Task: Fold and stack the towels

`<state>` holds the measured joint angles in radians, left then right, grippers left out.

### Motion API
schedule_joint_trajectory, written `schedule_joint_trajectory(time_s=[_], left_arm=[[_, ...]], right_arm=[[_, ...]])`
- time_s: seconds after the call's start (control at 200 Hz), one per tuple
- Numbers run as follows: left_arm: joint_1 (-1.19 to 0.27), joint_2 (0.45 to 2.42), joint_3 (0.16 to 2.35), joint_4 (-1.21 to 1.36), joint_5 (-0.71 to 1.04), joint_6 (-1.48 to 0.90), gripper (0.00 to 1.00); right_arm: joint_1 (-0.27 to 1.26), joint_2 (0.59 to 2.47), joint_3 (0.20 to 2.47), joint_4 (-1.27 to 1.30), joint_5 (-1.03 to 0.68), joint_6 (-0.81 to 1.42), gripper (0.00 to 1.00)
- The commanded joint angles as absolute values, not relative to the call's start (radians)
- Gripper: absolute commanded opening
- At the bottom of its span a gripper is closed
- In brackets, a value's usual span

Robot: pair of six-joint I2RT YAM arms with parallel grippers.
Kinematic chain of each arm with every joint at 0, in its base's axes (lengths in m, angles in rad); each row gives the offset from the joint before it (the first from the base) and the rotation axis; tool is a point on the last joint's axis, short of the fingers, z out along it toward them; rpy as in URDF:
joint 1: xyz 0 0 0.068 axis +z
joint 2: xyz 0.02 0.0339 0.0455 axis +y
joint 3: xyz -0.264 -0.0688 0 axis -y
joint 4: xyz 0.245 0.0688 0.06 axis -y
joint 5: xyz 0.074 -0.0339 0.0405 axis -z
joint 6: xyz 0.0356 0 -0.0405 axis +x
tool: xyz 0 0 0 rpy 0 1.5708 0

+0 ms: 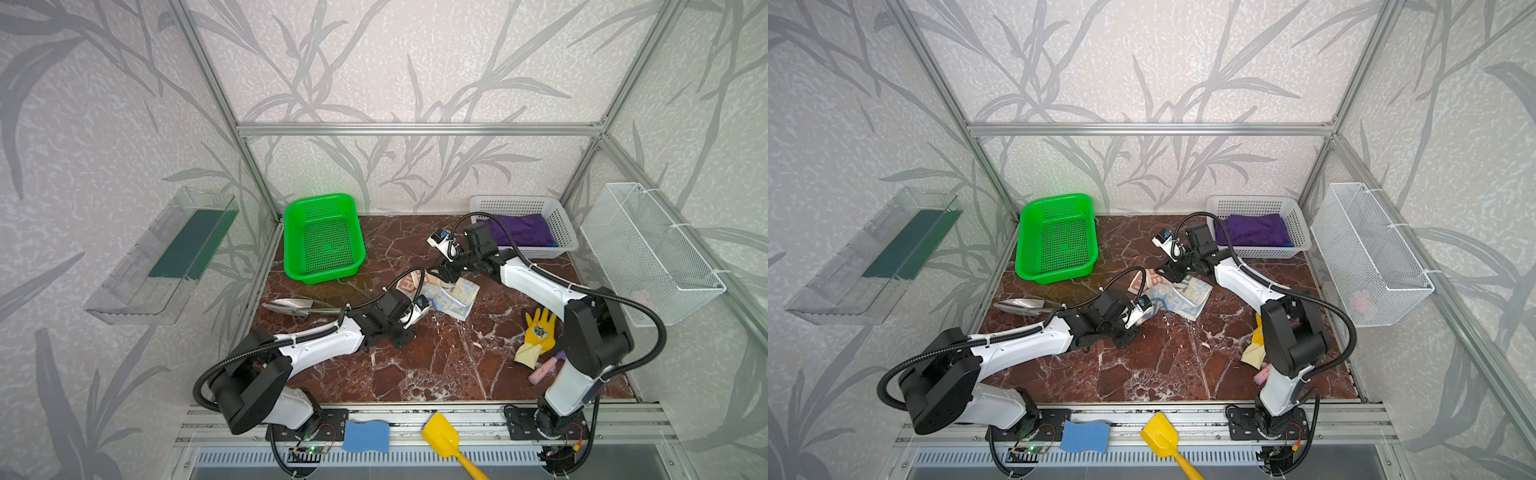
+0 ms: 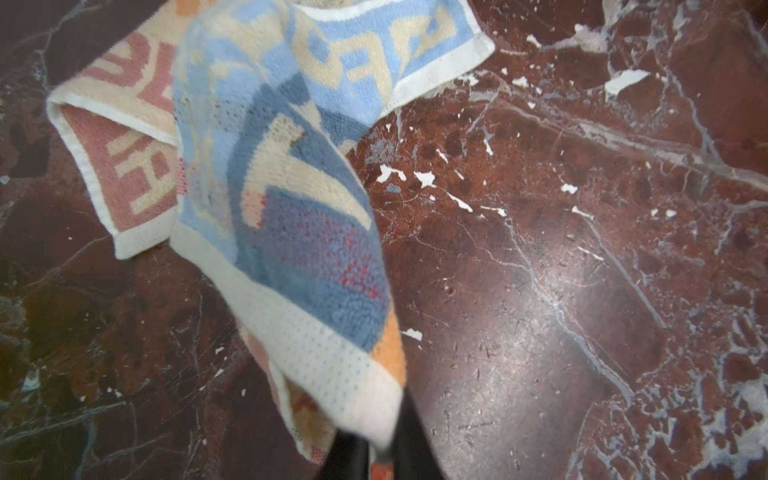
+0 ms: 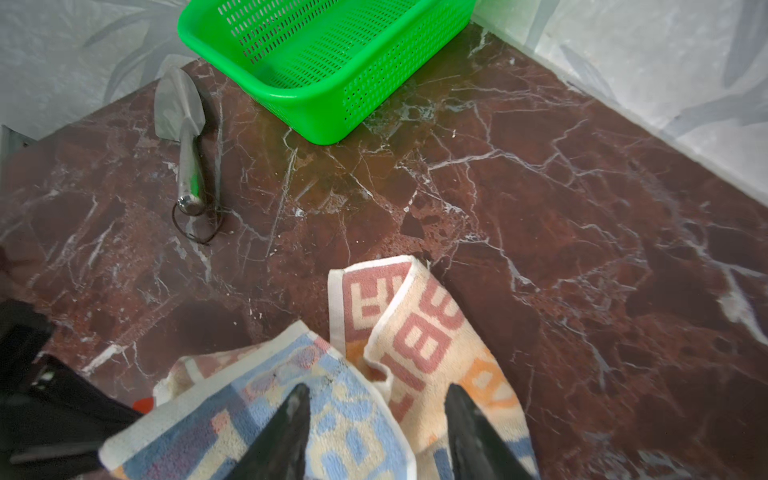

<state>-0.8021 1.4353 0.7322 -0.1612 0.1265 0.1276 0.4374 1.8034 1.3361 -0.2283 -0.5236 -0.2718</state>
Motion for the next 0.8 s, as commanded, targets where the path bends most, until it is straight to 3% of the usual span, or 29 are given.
schedule_joint_trajectory(time_s=[0.0,0.085,0.32,0.55,0.795], left_arm=[[-0.807,1.464,0.728,-0.178,0.152,0.080,0.54],[-0.807,1.488,0.768,-0.247,0.176,0.056,0.61],[-0.804,1.524,0.797,-0.308,0.147,0.009,0.62],[-0.786,1.453,0.747,-0.230,0.128,-0.031,0.62],[-0.754,1.346,0.706,-0.213,0.055,-0.062,0.64]], right_arm=[[0.439,1.890,1.439,-0.374,-0.587,-0.199,0.53],[0.453,1.942,1.495,-0.443,-0.573,-0.177,0.53],[0.487,1.938,1.422,-0.506,-0.515,-0.145,0.49],[0.497,1.822,1.229,-0.494,-0.450,-0.103,0.27],[0.504,1.581,0.988,-0.456,-0.374,-0.024,0.27]])
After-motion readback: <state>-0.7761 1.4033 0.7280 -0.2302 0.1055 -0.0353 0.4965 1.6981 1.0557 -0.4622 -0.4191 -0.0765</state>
